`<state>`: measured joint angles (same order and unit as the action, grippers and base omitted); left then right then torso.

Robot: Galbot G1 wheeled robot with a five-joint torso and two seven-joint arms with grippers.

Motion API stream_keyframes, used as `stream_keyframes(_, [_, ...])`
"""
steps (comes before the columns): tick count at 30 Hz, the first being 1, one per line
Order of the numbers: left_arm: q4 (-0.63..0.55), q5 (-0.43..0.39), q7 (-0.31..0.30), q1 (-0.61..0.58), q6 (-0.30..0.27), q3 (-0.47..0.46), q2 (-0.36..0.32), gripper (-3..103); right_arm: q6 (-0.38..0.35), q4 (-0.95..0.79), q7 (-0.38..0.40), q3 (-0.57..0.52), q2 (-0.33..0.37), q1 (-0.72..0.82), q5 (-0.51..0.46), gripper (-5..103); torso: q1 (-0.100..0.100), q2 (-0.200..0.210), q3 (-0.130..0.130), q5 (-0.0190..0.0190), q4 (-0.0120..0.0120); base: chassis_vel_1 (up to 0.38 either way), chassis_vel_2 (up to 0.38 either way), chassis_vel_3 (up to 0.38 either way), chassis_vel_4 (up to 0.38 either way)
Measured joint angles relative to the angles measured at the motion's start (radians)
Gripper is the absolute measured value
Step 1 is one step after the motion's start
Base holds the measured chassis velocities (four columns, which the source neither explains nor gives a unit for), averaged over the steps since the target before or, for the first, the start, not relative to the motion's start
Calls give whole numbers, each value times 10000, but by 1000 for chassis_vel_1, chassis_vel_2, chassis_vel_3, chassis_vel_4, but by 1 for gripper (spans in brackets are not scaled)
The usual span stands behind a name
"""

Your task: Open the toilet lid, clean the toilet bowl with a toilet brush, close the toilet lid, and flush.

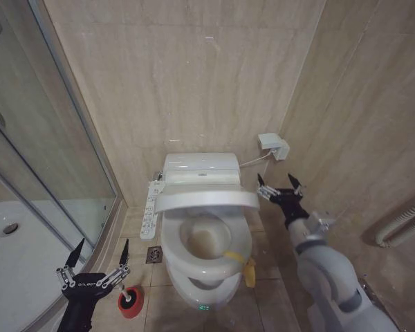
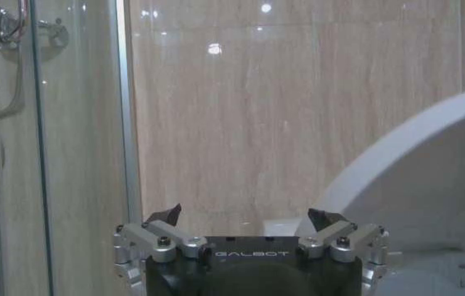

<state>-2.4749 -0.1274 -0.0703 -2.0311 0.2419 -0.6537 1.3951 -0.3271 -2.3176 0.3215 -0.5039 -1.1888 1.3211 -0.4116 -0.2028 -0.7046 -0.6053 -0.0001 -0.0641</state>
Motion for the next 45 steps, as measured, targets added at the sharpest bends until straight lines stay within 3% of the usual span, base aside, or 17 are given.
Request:
stream_keyframes(7, [0,0,0,0,0,0,0,100,835,-468,-774,-473,-568,1853,1093,100,-1,0,0,2,0,0,0,0,0])
stream_keyframes(17, [0,0,0,0,0,0,-1,100,1178,-1695,-1101,-791,-1588,3703,1568,100,-1,0,0,0,-2,0,0,0,0])
stream_keyframes(23, [0,0,0,0,0,0,0,100,1948,-1888,-1407,-892,-2469,4515,2149,100,-1,1,-1,0,-1,0,0,0,0])
stream_keyframes(45, [-1,0,0,0,0,0,-1,100,2222,-1846,-1439,-937,-2601,4636,2587,100,-2,1,-1,1,0,0,0,0,0])
